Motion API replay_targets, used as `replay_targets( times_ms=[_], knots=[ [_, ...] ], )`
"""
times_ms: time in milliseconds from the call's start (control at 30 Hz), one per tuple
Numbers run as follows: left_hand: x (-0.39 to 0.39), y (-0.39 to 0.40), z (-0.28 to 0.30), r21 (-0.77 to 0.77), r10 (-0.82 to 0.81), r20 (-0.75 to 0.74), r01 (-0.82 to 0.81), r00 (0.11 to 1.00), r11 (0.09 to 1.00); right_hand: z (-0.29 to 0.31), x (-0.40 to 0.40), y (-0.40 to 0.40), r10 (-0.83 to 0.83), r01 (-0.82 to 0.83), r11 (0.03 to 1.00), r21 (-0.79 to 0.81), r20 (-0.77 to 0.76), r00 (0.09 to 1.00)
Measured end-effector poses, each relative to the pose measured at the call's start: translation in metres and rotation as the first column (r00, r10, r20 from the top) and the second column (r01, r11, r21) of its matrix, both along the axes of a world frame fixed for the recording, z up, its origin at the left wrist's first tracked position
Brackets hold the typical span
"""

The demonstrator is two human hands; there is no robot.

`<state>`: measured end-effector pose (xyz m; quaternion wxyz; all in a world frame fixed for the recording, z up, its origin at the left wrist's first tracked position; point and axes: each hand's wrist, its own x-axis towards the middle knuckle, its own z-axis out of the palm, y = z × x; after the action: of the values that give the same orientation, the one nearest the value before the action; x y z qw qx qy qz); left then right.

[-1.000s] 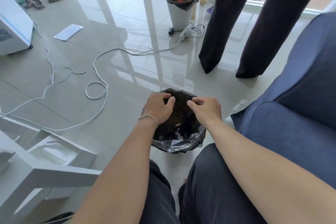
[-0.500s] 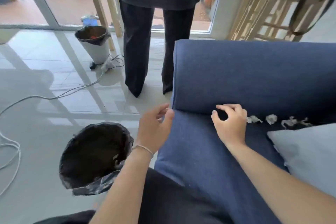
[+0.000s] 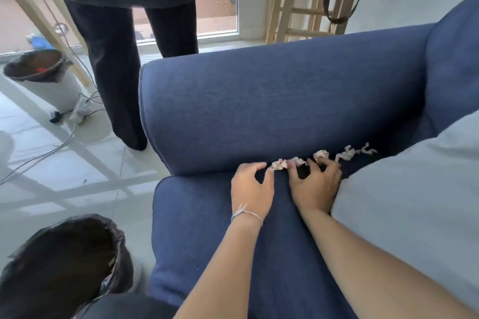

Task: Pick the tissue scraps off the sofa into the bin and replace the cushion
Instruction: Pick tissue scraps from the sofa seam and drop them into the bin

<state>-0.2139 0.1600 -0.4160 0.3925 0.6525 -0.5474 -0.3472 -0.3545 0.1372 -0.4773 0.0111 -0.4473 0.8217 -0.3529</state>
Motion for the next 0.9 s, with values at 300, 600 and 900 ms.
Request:
replay_targets(
  times_ms=[300, 600, 900],
  knots=[
    [-0.031, -0.029, -0.028, 0.020, 0.016, 0.493, -0.030, 0.870, 0.999, -0.016, 0.003, -0.006, 0.014, -0.019, 0.997, -0.073, -0.067, 0.998],
    [-0.031, -0.028, -0.037, -0.018, 0.033, 0.468, -0.028, 0.883, 0.999, -0.023, 0.000, -0.004, 0.045, -0.050, 0.995, -0.083, -0.066, 0.997],
    [-0.030, -0.025, -0.034, -0.011, -0.011, 0.482, 0.019, 0.876, 1.000, -0.016, 0.003, 0.000, 0.106, -0.107, 0.990, -0.097, -0.017, 0.994]
  ],
)
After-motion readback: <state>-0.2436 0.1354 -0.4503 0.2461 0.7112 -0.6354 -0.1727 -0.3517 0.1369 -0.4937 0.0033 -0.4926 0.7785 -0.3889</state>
